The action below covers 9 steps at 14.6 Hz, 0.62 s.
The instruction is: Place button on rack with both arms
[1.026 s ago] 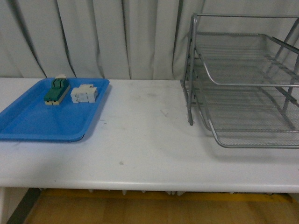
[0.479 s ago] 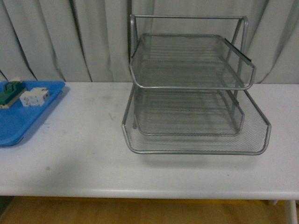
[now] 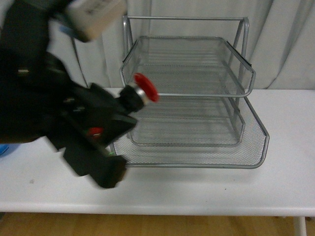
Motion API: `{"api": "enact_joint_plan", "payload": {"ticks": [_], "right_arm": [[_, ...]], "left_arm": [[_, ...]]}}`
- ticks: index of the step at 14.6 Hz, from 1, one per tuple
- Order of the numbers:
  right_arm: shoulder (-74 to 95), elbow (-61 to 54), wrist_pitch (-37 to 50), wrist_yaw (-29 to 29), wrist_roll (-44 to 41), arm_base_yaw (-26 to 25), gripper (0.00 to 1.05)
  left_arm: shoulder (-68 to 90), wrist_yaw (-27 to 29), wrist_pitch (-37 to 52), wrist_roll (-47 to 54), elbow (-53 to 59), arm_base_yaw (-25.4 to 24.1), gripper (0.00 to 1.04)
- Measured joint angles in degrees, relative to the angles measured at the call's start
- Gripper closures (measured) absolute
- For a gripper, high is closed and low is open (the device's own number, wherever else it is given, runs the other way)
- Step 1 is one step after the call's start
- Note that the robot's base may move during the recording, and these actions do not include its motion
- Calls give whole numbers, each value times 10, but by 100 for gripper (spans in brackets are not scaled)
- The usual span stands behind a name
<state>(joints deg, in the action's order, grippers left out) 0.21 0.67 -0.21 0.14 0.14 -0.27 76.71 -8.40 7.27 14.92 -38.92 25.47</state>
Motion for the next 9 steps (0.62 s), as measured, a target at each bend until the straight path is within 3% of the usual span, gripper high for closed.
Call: {"api": "enact_joint_plan", "payload": {"ticks": [4, 9], "right_arm": [[0, 0, 0, 0, 0, 0, 6], [0, 0, 0, 0, 0, 0, 6]], "left_arm": [[285, 21, -9, 27, -205, 29, 69], [419, 60, -83, 61, -359, 47, 69]]}}
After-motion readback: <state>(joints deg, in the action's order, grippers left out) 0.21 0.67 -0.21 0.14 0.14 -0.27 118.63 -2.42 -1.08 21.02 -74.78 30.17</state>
